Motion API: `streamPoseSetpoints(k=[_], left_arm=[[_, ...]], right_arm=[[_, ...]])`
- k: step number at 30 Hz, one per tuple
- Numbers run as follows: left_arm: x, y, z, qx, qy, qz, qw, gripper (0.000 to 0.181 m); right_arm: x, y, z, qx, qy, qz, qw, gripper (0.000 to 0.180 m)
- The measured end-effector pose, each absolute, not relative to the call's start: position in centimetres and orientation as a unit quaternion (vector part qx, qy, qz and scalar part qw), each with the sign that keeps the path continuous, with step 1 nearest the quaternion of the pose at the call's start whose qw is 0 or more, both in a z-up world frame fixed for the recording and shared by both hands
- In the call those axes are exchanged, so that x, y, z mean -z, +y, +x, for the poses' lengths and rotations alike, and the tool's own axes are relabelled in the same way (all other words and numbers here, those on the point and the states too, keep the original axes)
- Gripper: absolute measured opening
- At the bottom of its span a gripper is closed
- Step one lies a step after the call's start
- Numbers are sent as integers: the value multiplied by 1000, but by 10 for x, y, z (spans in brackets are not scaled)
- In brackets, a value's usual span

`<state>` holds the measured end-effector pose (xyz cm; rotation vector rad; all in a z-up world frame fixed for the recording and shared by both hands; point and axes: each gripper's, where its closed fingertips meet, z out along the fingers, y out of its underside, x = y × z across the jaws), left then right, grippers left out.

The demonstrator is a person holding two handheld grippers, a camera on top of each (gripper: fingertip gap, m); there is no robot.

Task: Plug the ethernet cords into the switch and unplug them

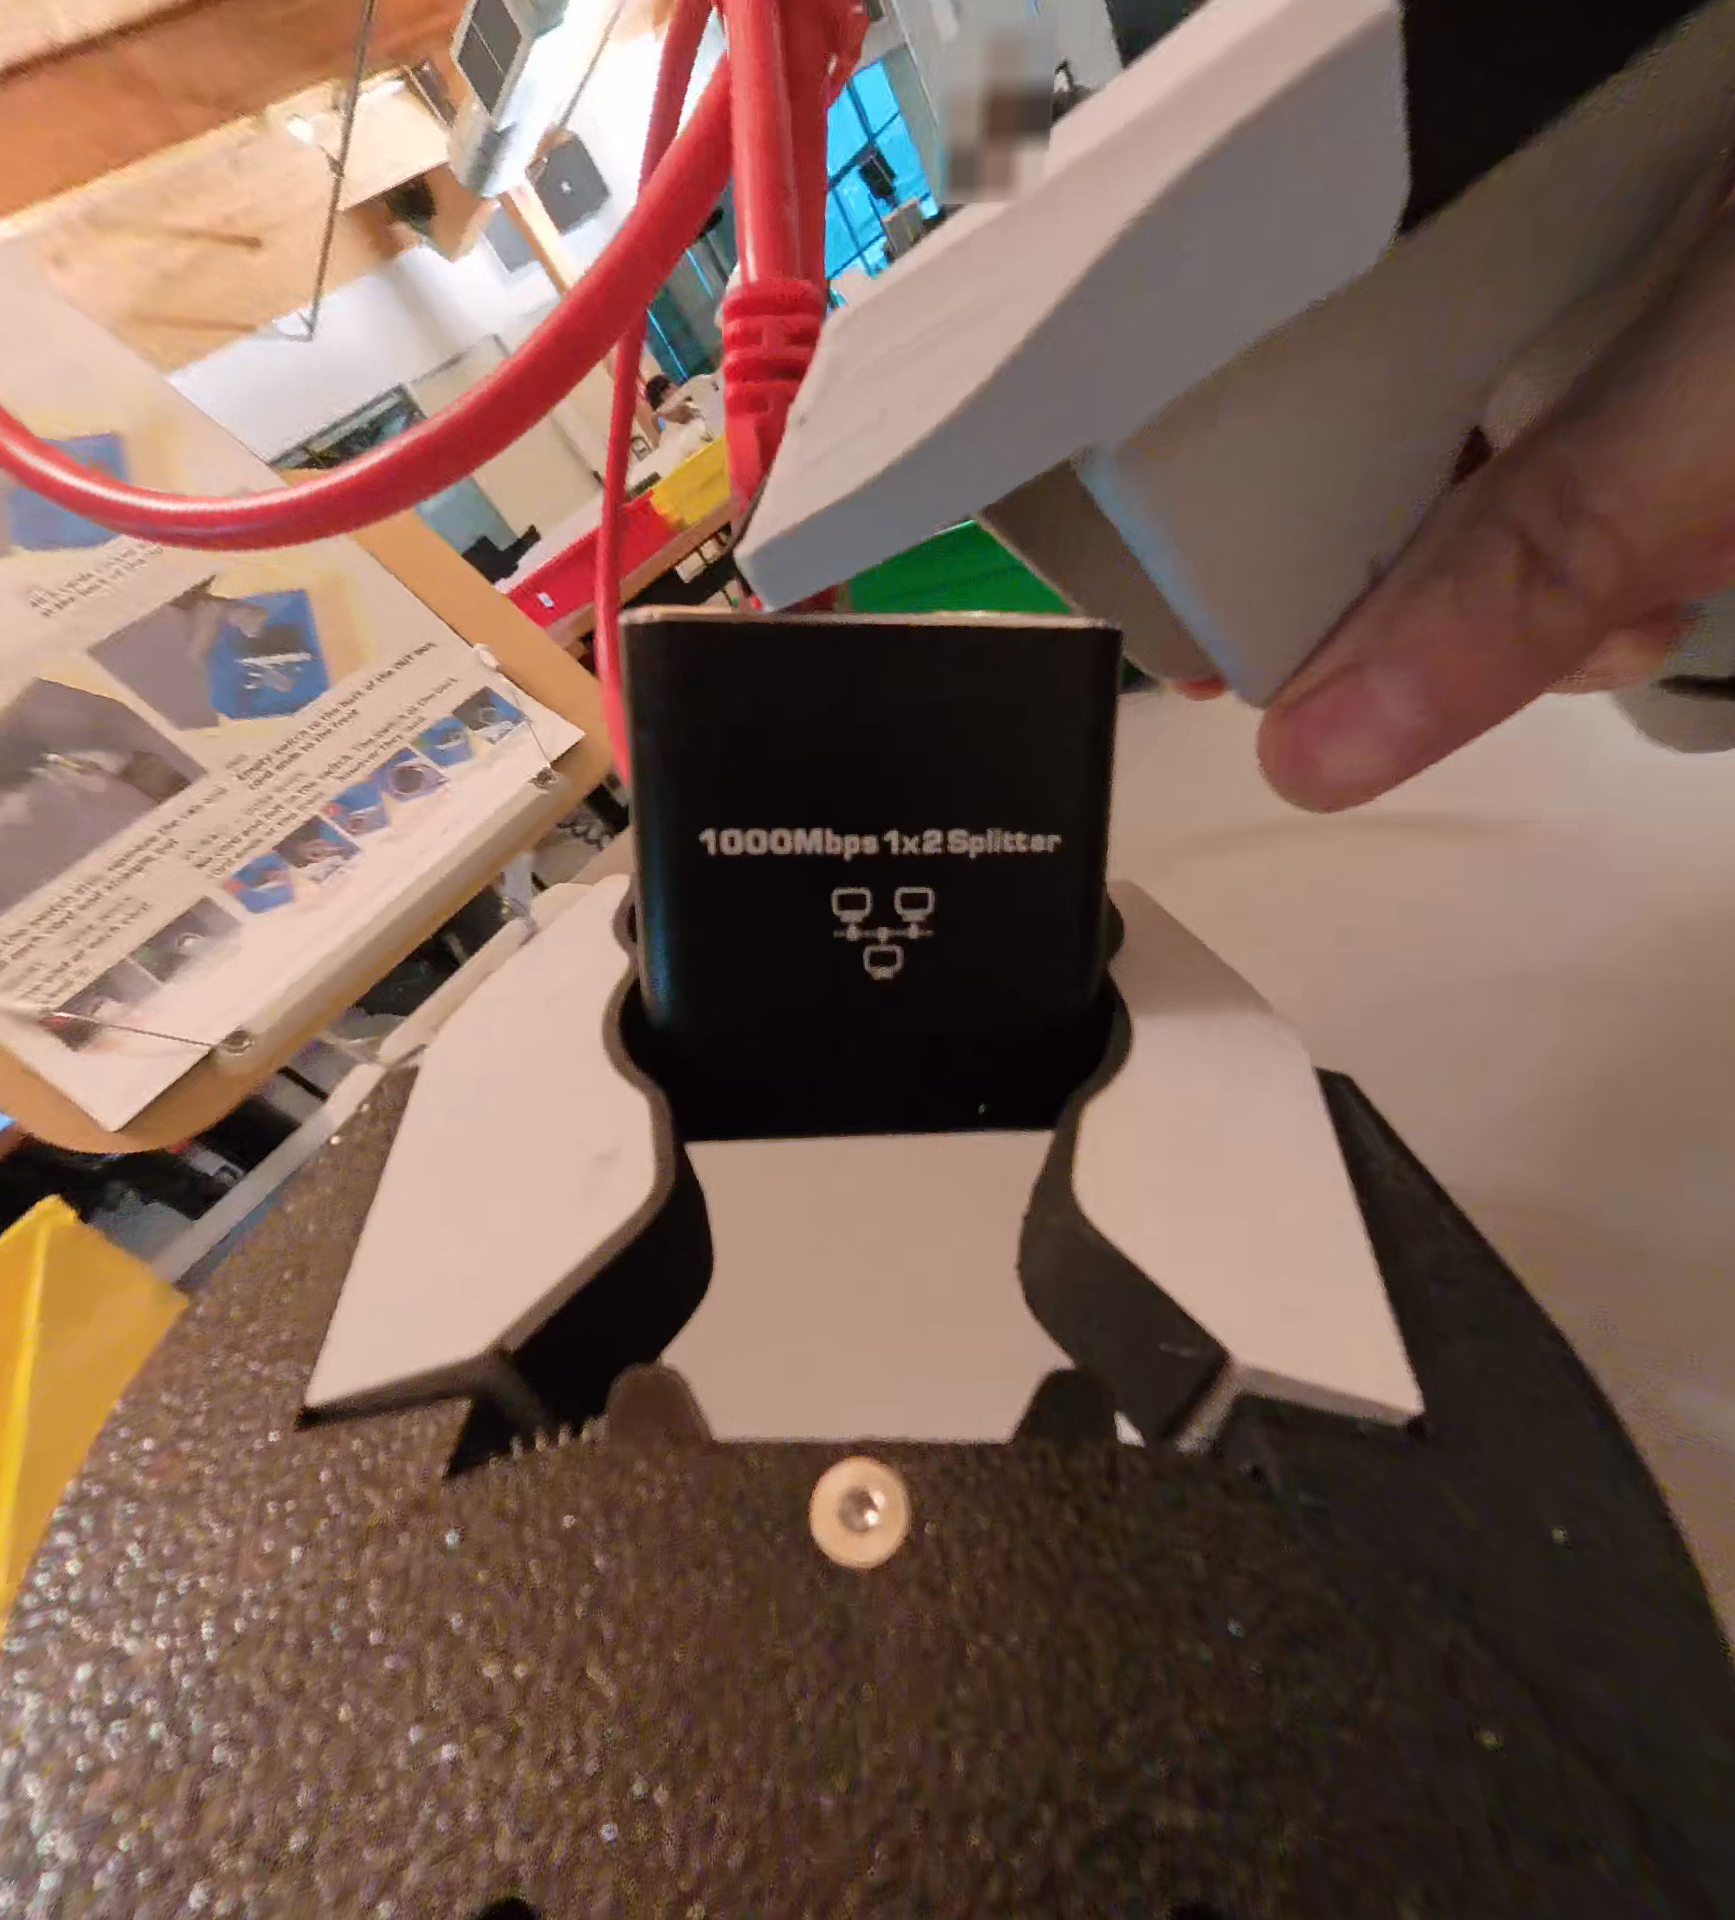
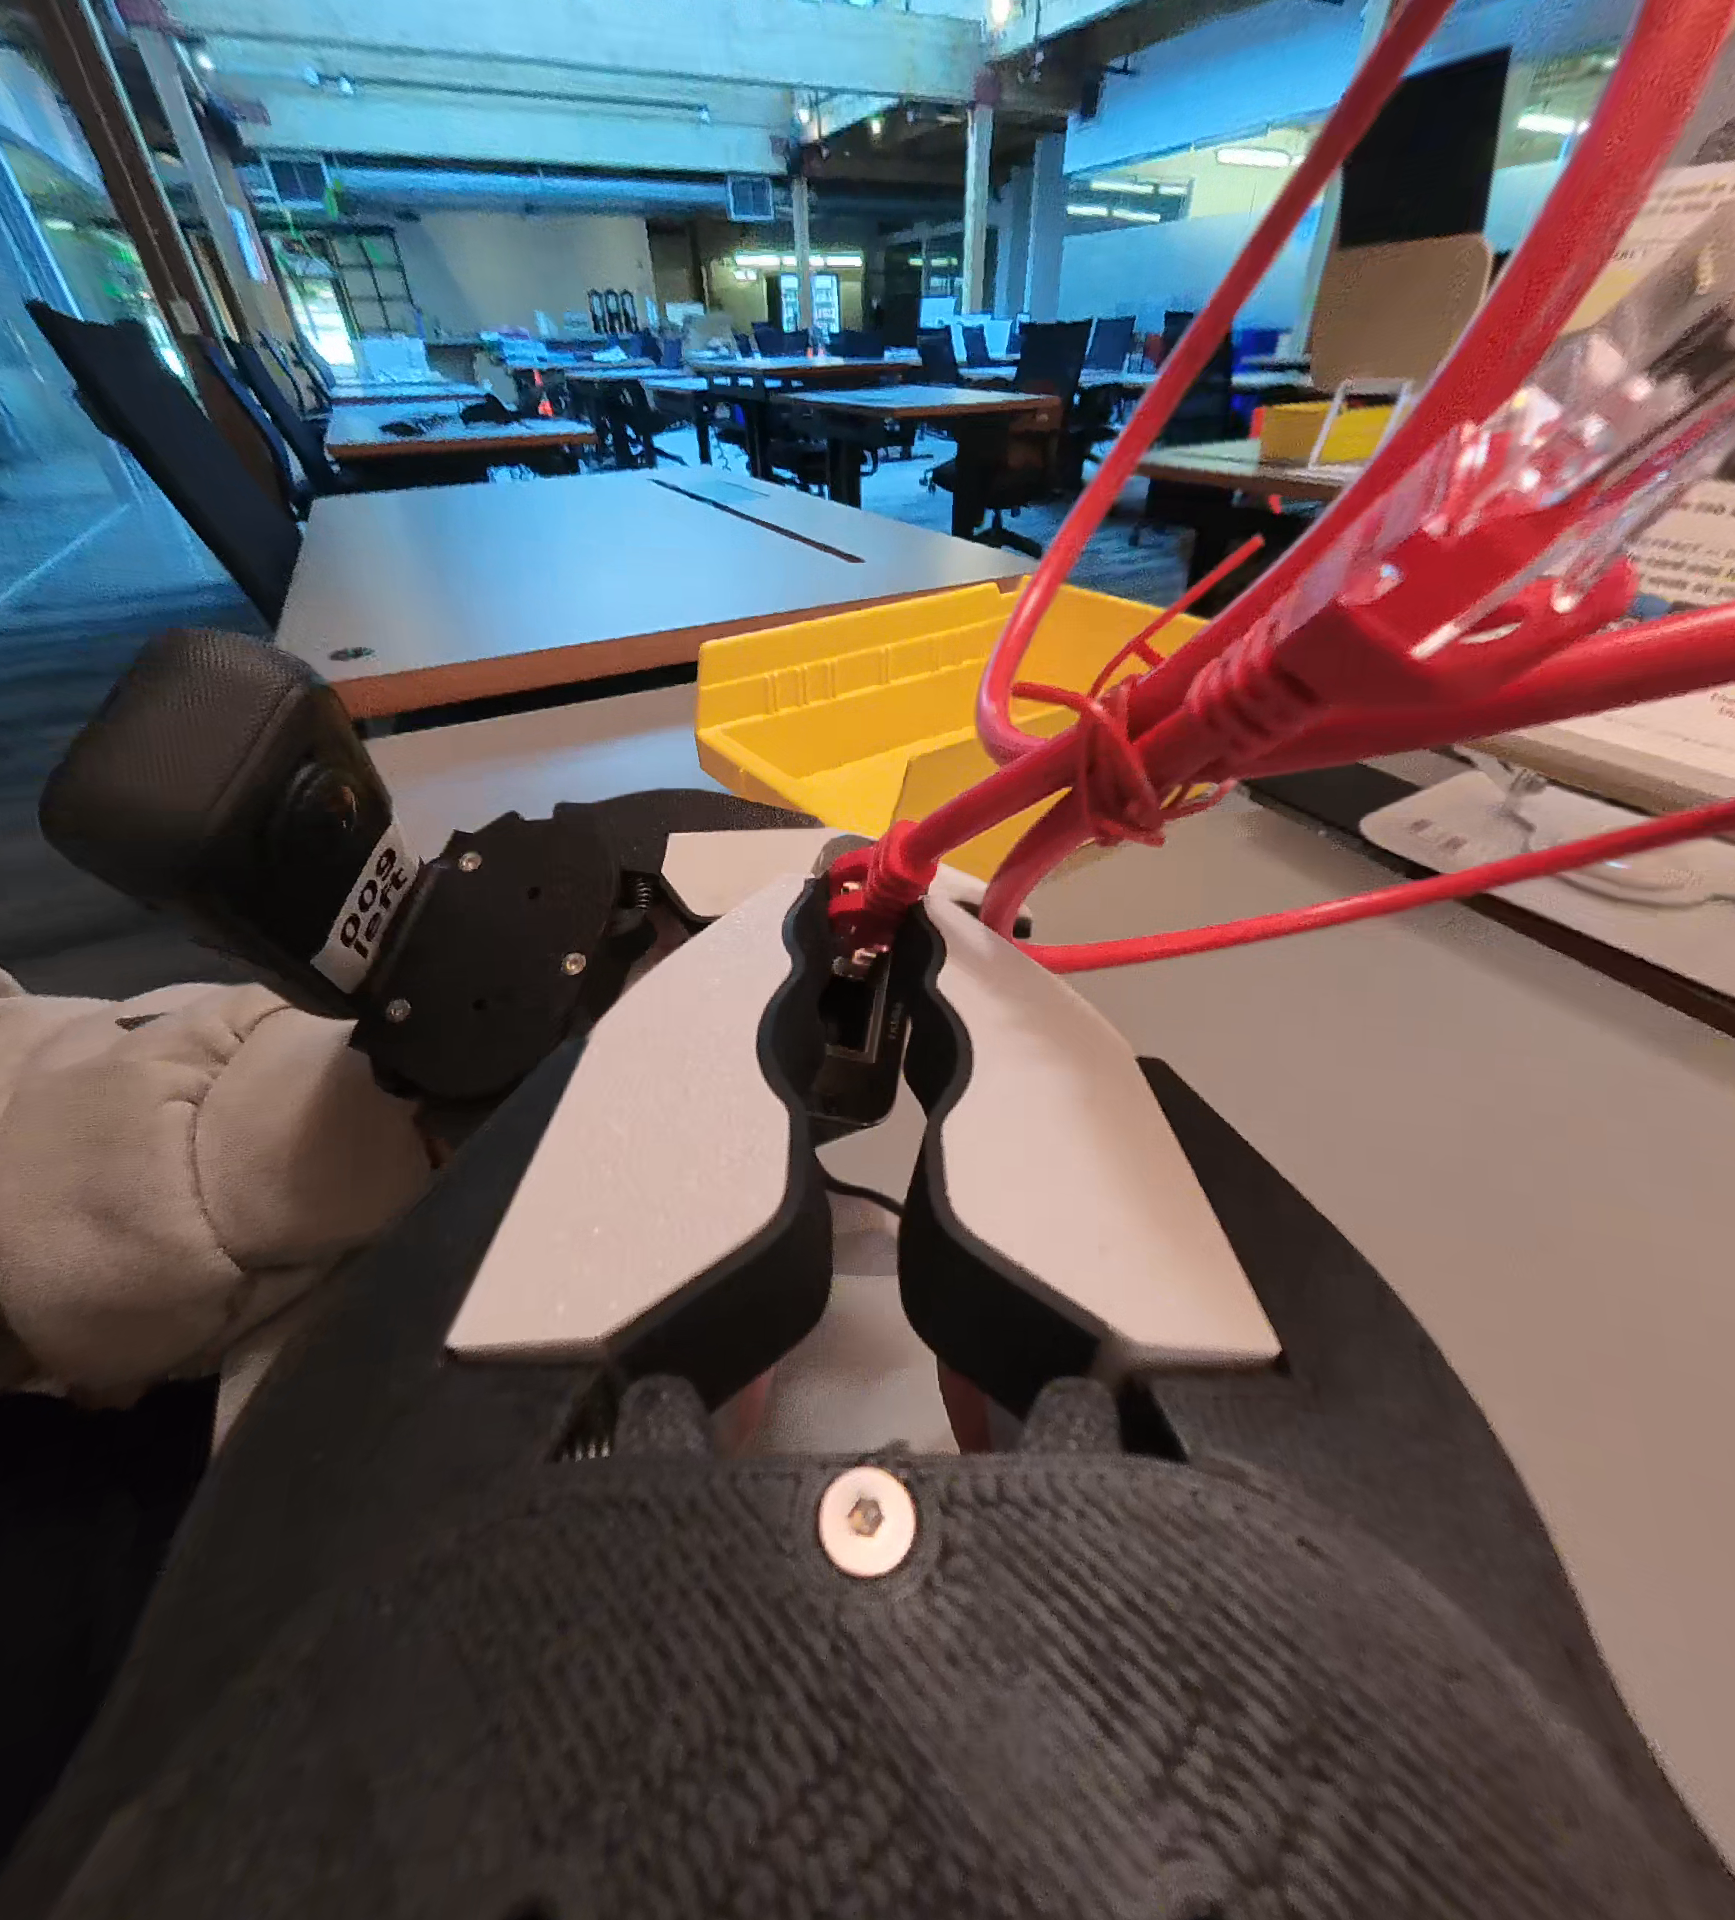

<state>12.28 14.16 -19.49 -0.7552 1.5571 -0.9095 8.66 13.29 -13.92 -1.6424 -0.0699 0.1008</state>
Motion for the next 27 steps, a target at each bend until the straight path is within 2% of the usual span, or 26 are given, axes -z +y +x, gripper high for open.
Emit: streamPoseSetpoints(k=[7, 17, 23, 27], left_arm=[[199, 125, 123, 471, 654, -338, 486, 77], [200, 120, 122, 491, 659, -338, 458, 76], [198, 124, 122, 475, 666, -334, 469, 75], [191, 131, 121, 468, 666, -336, 474, 76]], right_arm=[[141, 131, 92, -19, -32, -741, 671, 15], [140, 131, 90, 58, -73, -765, 637, 17], [137, 132, 90, -4, -30, -748, 663, 15], [132, 135, 87, -127, 21, -711, 691, 17]])
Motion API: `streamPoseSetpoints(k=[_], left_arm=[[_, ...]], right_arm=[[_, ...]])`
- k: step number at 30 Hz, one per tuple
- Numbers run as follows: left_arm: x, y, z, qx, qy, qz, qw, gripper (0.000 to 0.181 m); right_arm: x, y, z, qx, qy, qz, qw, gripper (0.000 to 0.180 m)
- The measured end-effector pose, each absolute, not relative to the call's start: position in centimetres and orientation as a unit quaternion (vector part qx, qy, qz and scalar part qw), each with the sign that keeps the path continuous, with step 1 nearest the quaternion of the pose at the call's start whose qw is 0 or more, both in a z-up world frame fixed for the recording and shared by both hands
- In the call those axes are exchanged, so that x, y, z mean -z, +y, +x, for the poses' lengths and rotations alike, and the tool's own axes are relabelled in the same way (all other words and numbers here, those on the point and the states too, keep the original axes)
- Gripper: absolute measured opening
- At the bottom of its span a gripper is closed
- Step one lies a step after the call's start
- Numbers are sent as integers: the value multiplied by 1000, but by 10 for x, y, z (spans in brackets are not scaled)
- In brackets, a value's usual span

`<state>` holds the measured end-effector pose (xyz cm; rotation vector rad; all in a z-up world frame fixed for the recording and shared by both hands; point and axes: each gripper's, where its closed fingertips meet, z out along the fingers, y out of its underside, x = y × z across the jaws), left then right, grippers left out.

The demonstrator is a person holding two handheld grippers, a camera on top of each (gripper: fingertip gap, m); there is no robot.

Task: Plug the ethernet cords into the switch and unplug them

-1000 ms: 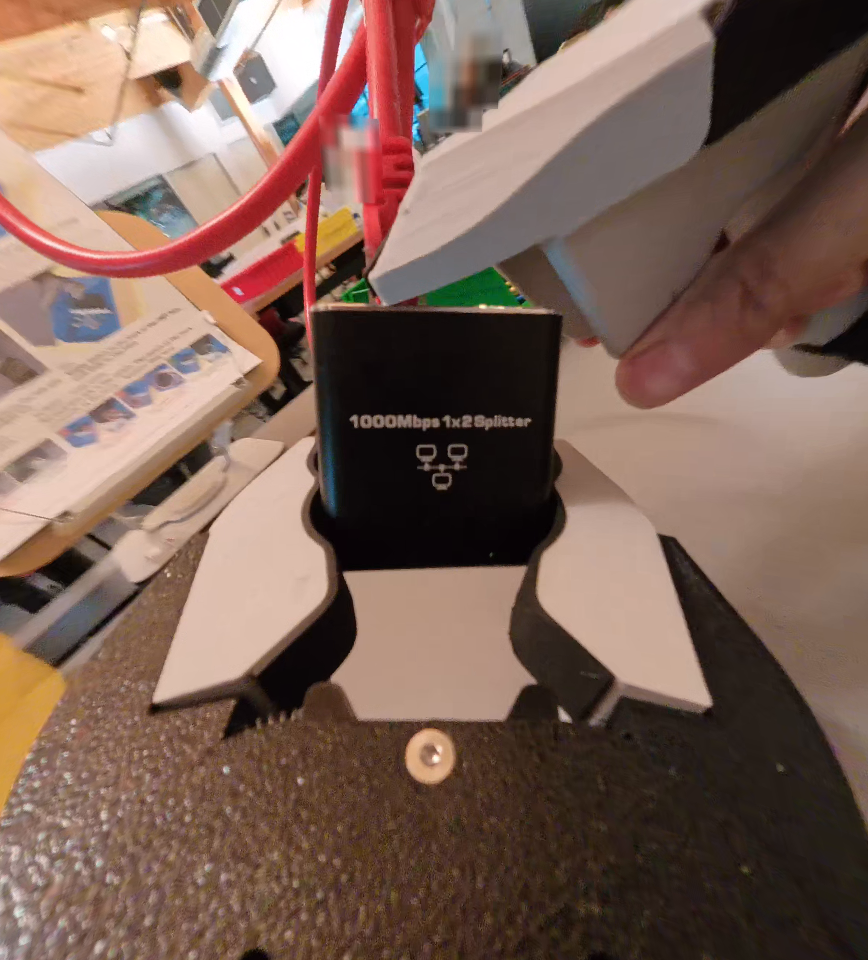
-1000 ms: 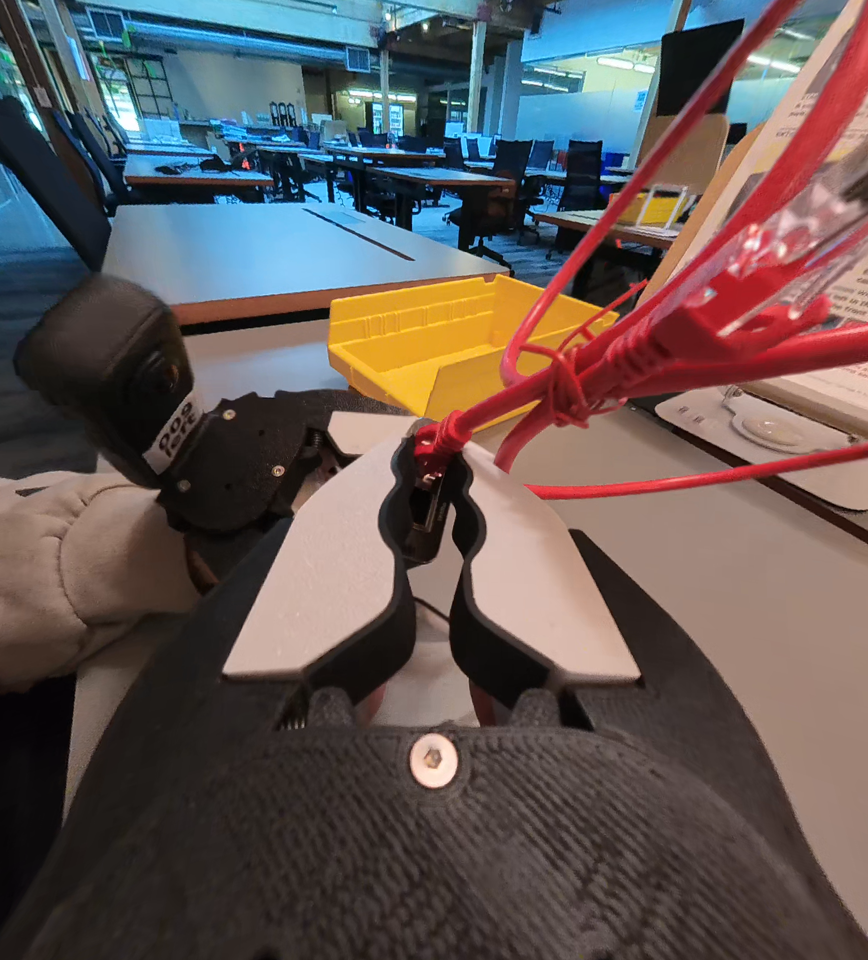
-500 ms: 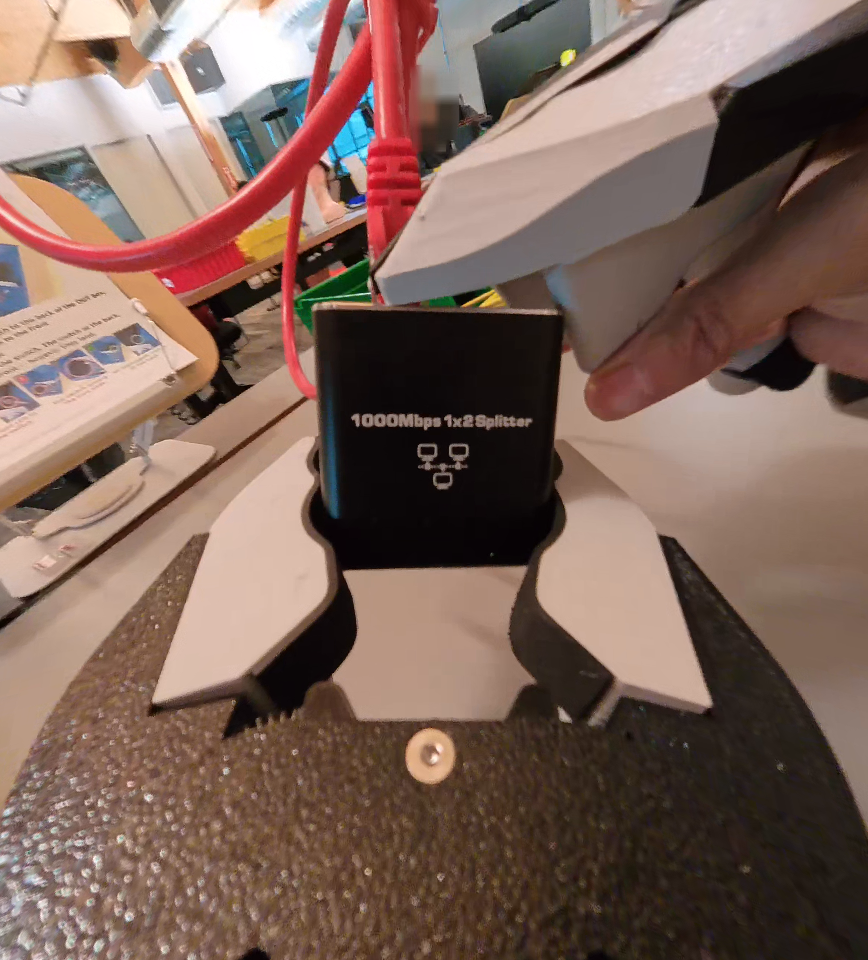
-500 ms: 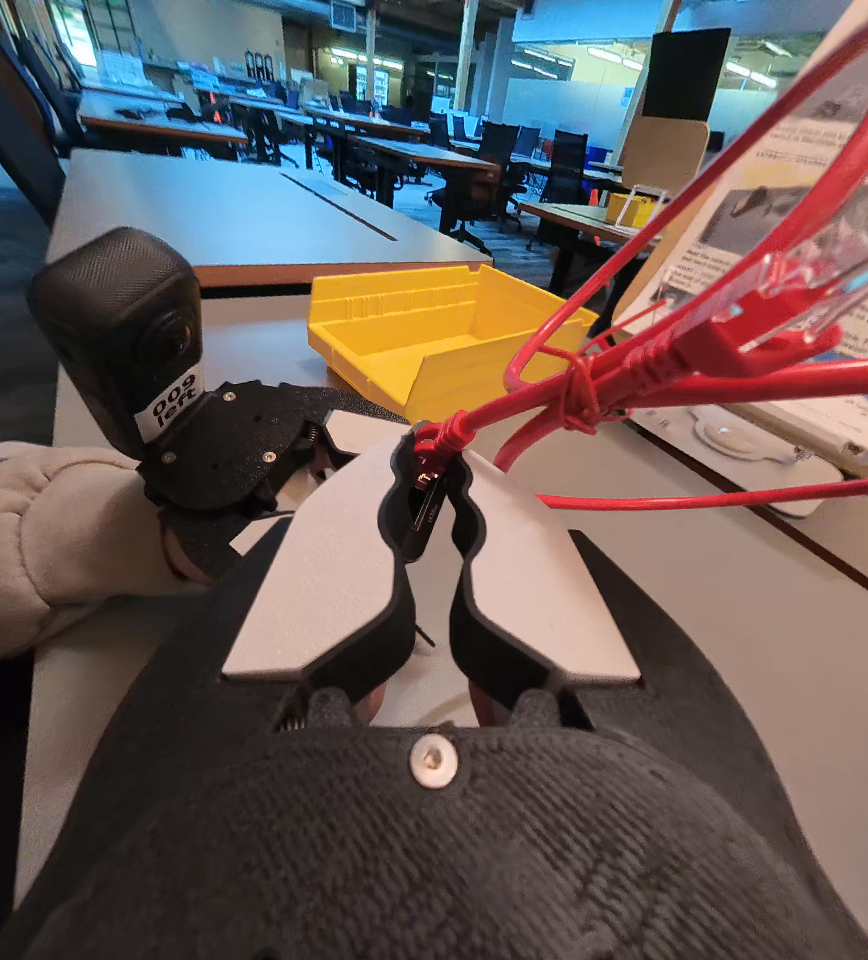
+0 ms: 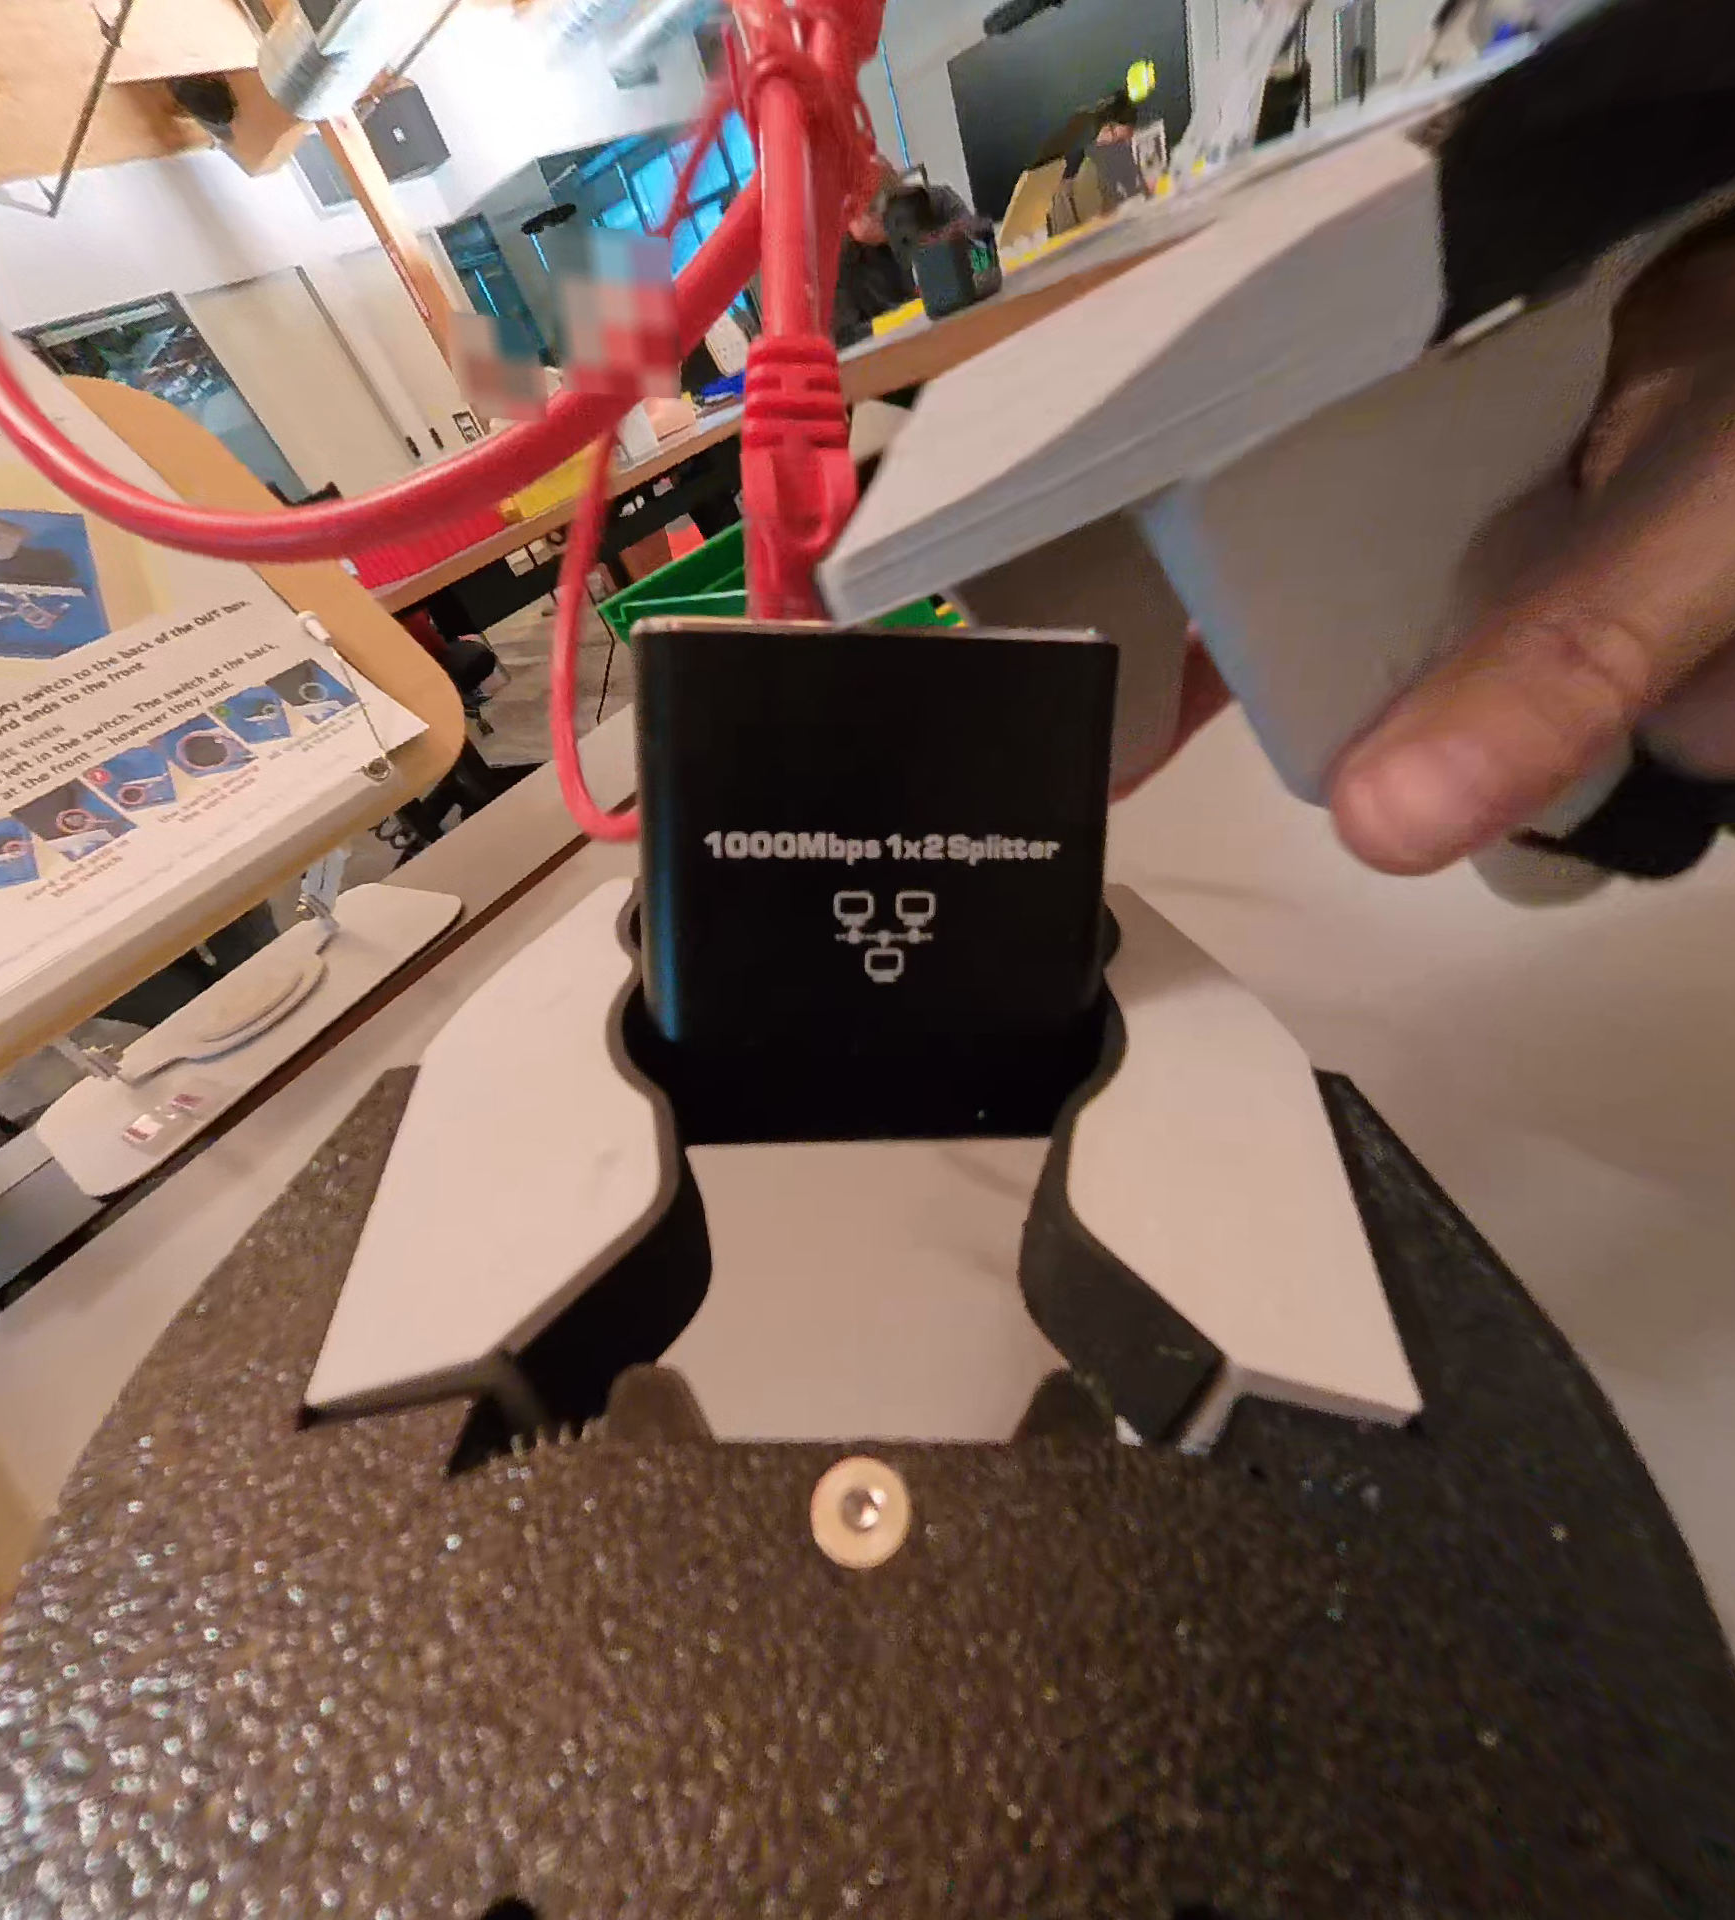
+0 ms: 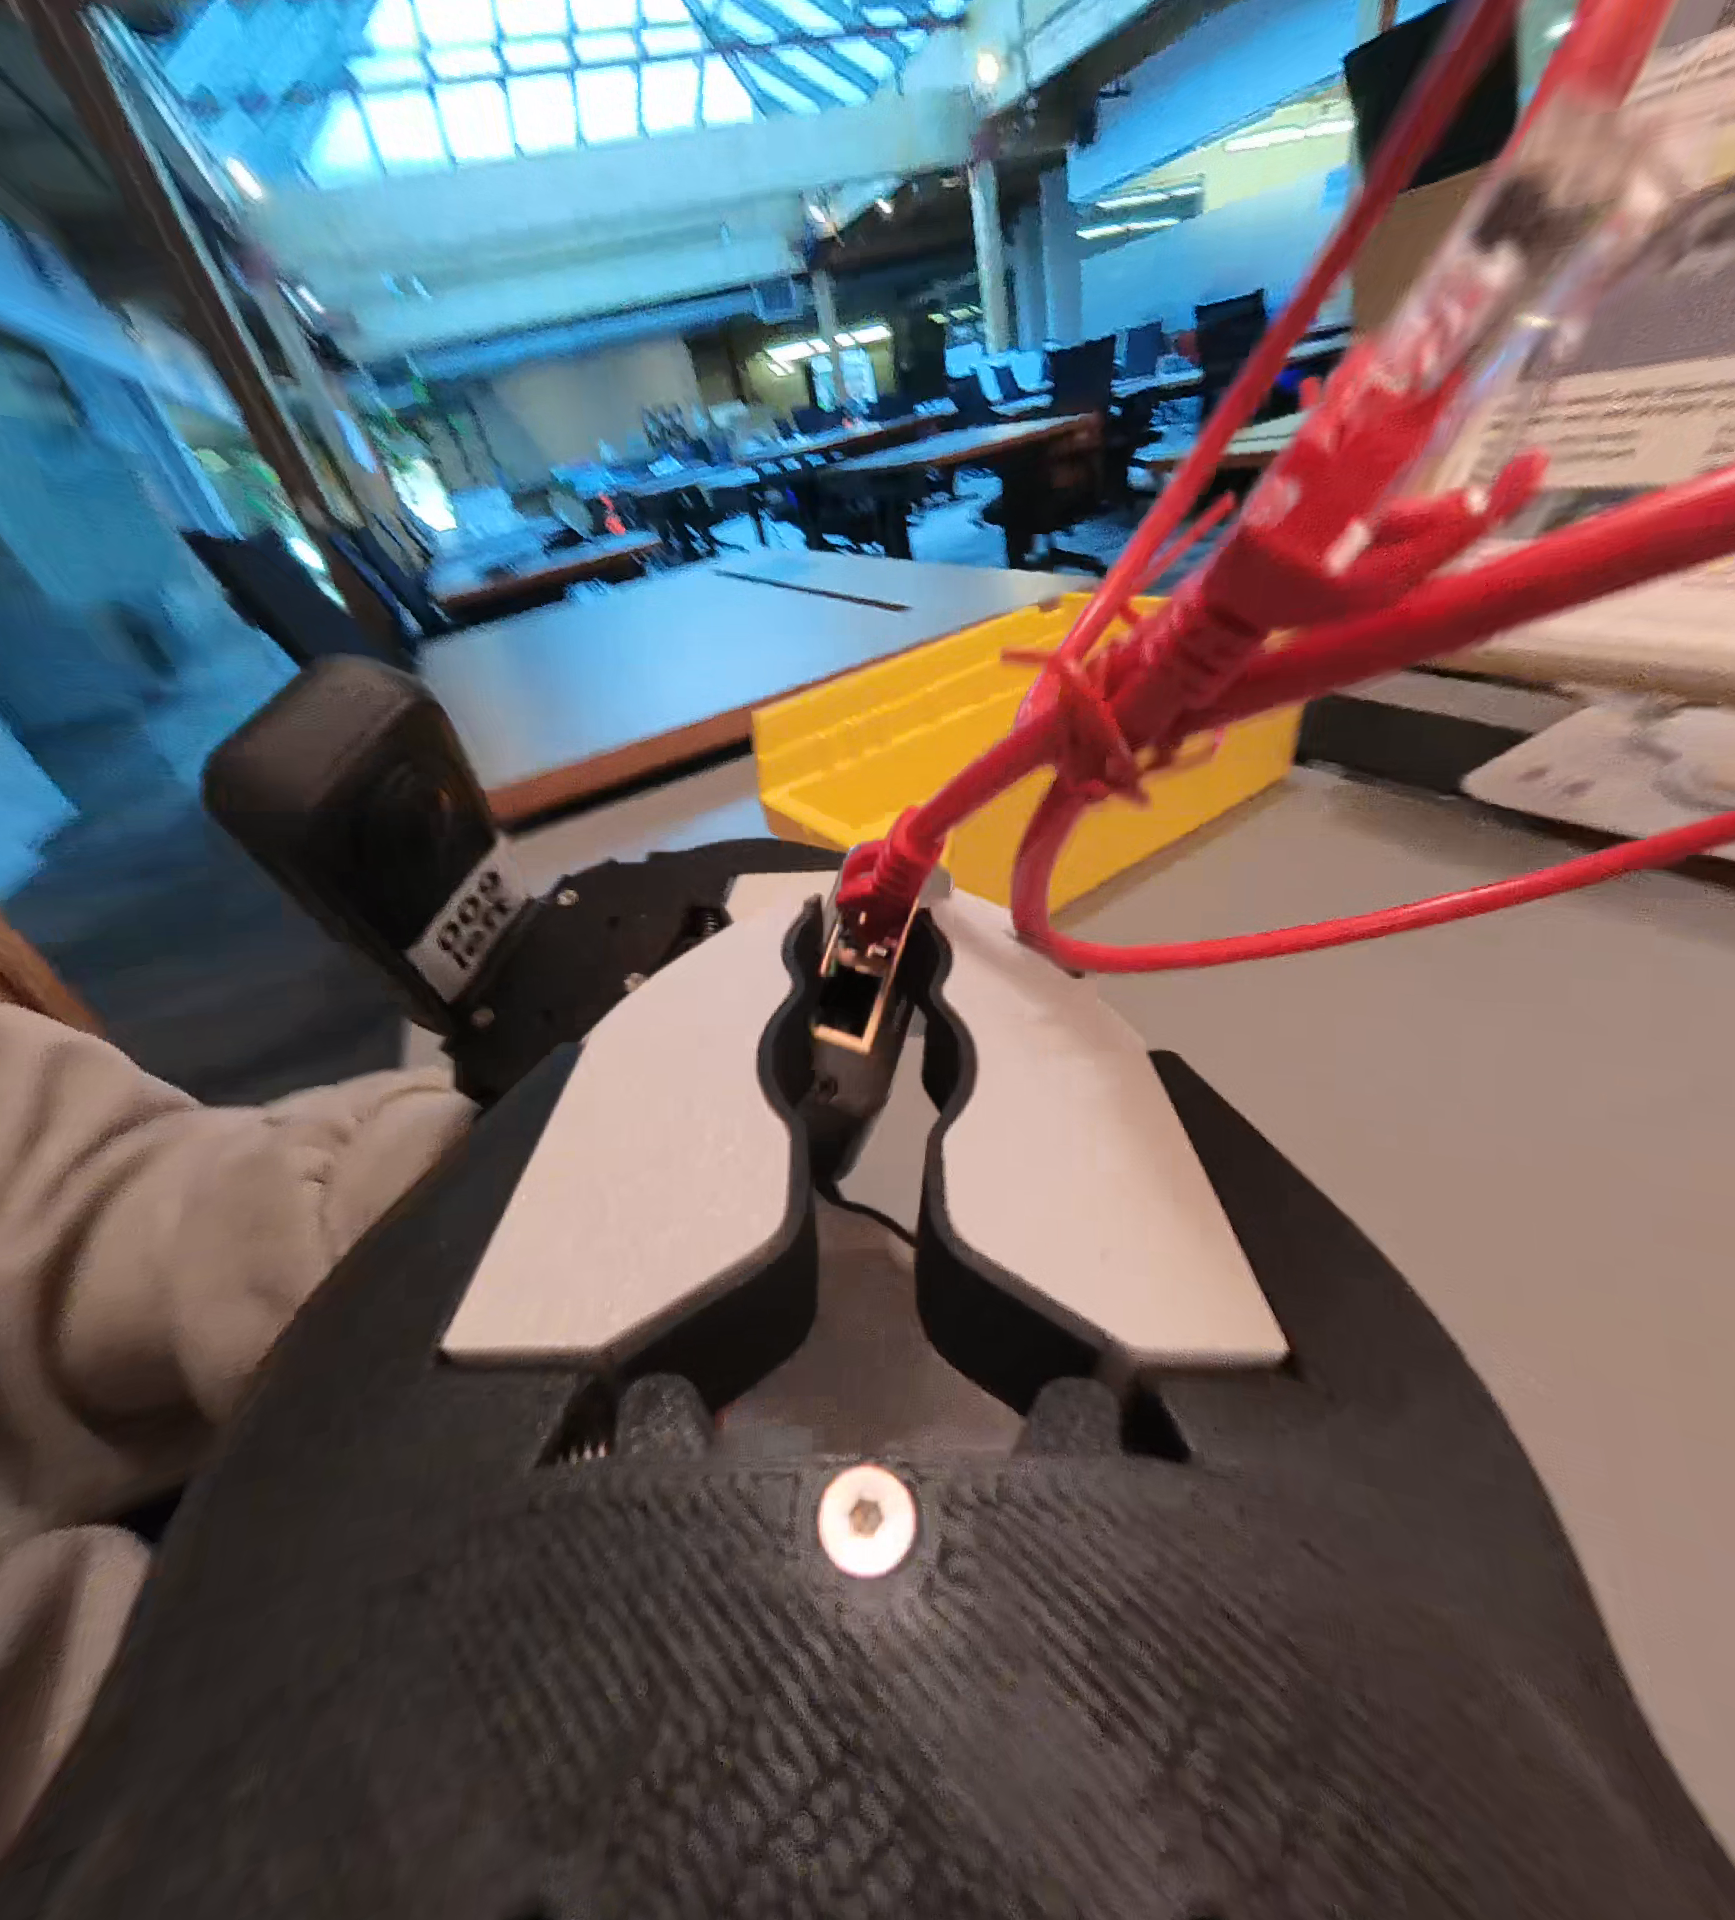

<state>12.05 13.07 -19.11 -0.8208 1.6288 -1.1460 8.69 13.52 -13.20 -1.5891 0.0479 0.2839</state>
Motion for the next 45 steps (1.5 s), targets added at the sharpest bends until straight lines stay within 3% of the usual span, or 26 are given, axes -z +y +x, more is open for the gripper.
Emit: streamPoseSetpoints(k=[3, 6, 11, 22, 31, 34, 38, 45], left_arm=[[181, 137, 119, 485, 652, -350, 466, 76], [176, 146, 117, 492, 648, -361, 455, 76], [162, 139, 107, 602, 627, -360, 339, 76], [176, 121, 83, 673, 638, -367, 75, 75], [200, 108, 62, 608, 697, -379, -23, 75], [211, 107, 54, 571, 723, -386, -40, 75], [213, 106, 48, 551, 738, -388, -46, 76], [207, 106, 41, 538, 749, -384, -42, 75]], right_arm=[[126, 135, 86, -156, 32, -689, 707, 31], [132, 133, 95, -86, 43, -725, 682, 66], [122, 121, 96, -35, 29, -742, 668, 78], [113, 99, 95, 45, -24, -755, 654, 56], [132, 101, 93, 261, -191, -782, 533, 49], [136, 102, 84, 281, -239, -775, 514, 38], [136, 104, 86, 390, -328, -742, 435, 37], [156, 121, 87, 457, -439, -712, 302, 32]])
